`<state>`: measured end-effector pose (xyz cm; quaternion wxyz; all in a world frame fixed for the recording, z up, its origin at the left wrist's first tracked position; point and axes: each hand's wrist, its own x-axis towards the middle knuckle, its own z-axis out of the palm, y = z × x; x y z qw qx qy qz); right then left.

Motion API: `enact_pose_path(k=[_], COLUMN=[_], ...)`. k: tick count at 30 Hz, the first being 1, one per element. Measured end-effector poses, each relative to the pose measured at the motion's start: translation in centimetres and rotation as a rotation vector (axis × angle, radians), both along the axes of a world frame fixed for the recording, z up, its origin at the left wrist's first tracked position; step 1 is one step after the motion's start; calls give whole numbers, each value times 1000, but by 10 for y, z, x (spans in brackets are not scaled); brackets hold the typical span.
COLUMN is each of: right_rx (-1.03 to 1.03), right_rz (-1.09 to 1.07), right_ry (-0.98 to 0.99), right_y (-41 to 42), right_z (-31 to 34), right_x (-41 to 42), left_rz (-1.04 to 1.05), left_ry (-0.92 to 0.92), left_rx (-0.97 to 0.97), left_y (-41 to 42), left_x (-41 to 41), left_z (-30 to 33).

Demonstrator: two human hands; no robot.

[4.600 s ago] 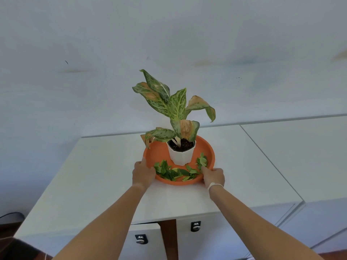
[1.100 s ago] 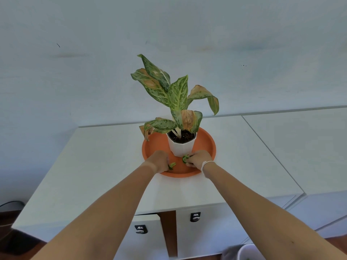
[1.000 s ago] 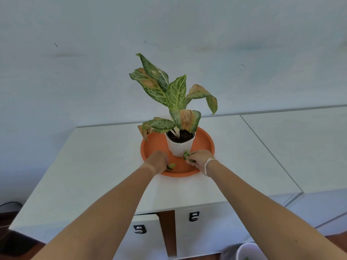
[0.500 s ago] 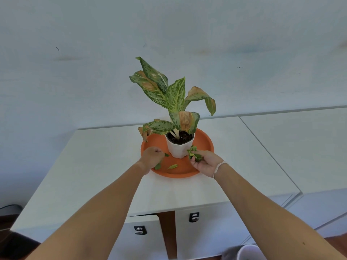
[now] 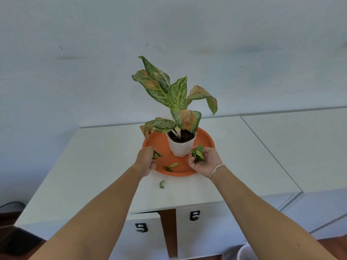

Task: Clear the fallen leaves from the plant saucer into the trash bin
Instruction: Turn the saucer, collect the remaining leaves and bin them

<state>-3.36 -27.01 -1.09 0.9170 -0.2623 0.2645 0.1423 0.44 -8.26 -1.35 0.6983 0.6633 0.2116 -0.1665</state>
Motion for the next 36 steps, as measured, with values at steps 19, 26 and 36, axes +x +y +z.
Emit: enact_pose_path(k=[19,26,36], right_rx=[-188,-418,-808], right_rz=[70,179,327], right_ry=[11,27,17], right_y=[13,25,39], right_z=[-6,-4,3], right_x=[9,9,17], left_rz=[-72,-257,-549], left_ry=[-103,-181,-299], left_rx=[91,433,766], left_y=[24,32,36], left_x=[-19,-36,-50], left_z=[-16,-23,-38])
